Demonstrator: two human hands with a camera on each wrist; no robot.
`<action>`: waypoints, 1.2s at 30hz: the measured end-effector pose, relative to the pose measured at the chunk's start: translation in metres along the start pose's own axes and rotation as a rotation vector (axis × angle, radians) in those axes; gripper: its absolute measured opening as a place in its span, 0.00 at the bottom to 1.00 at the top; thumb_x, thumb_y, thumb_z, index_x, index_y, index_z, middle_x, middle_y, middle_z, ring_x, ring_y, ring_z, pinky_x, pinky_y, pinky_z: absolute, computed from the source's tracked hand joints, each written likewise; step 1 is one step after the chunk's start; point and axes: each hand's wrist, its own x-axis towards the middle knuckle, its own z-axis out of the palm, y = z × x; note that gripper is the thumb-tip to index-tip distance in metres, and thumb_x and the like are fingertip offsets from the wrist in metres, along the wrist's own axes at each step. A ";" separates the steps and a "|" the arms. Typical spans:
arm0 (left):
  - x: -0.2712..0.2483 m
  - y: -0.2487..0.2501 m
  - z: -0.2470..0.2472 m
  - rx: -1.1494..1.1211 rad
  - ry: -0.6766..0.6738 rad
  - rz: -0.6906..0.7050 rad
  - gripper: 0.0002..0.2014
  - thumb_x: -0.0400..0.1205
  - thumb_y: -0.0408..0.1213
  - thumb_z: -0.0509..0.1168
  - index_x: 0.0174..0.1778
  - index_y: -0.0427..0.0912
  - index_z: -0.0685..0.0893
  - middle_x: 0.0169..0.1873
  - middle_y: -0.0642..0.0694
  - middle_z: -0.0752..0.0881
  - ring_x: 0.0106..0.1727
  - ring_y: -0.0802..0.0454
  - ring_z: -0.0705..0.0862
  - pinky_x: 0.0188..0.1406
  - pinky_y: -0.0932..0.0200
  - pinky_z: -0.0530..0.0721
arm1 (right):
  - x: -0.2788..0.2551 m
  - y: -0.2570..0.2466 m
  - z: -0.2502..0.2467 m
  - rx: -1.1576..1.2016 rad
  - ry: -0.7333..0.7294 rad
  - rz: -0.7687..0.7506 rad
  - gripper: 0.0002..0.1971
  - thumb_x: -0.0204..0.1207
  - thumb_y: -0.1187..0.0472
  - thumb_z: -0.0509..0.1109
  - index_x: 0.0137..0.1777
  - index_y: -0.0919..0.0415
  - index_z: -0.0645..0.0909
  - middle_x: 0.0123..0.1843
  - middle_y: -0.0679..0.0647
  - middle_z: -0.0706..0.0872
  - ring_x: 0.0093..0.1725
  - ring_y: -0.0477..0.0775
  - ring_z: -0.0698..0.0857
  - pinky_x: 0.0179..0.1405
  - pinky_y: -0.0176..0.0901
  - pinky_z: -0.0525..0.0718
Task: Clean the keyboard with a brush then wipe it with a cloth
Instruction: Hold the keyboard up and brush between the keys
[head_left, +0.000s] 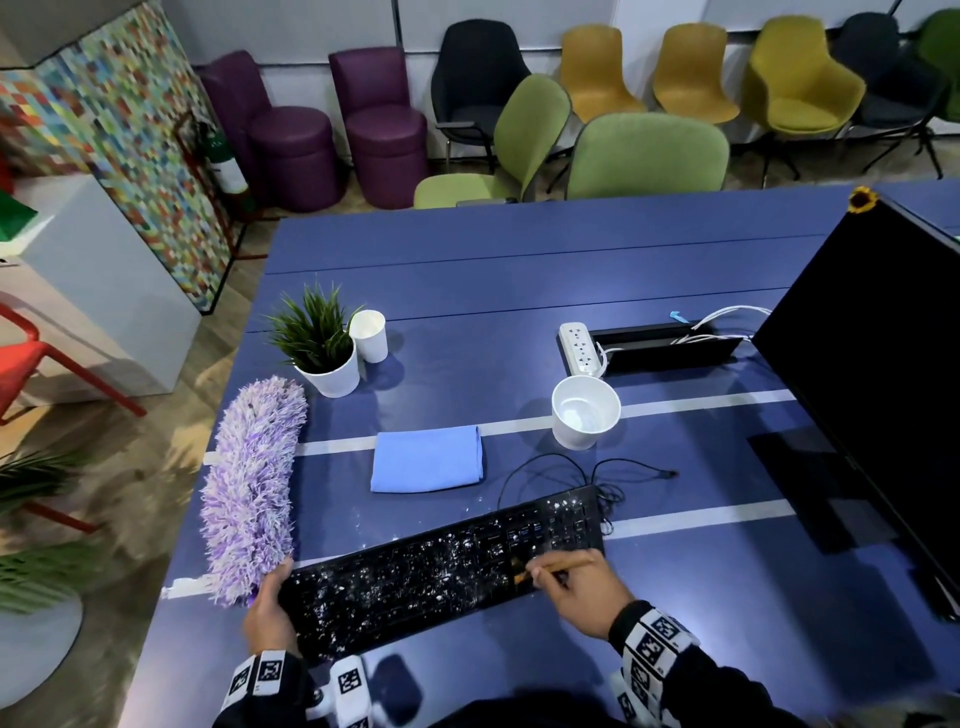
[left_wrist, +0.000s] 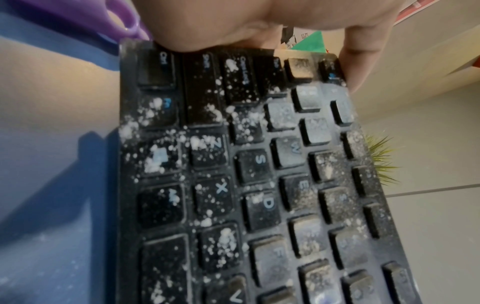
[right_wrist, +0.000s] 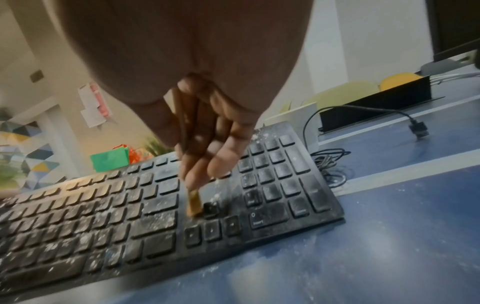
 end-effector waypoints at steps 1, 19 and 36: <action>-0.001 0.001 0.000 0.007 -0.004 -0.004 0.36 0.49 0.64 0.80 0.52 0.51 0.92 0.53 0.38 0.91 0.59 0.38 0.88 0.62 0.29 0.83 | 0.000 0.002 -0.002 -0.018 0.092 0.010 0.29 0.78 0.36 0.55 0.48 0.58 0.90 0.47 0.30 0.83 0.44 0.20 0.79 0.59 0.21 0.73; -0.047 0.026 0.023 -0.012 0.051 0.028 0.33 0.52 0.63 0.79 0.49 0.47 0.92 0.49 0.37 0.89 0.55 0.39 0.88 0.63 0.36 0.83 | 0.000 0.012 -0.015 0.114 0.308 0.058 0.12 0.79 0.50 0.66 0.47 0.52 0.90 0.38 0.14 0.81 0.43 0.35 0.88 0.51 0.34 0.86; -0.048 0.028 0.022 -0.085 0.049 0.039 0.31 0.46 0.58 0.82 0.42 0.46 0.93 0.50 0.36 0.90 0.57 0.35 0.88 0.62 0.29 0.83 | -0.005 0.016 0.001 0.041 0.207 0.013 0.22 0.79 0.42 0.60 0.46 0.54 0.90 0.47 0.36 0.86 0.48 0.27 0.81 0.55 0.12 0.69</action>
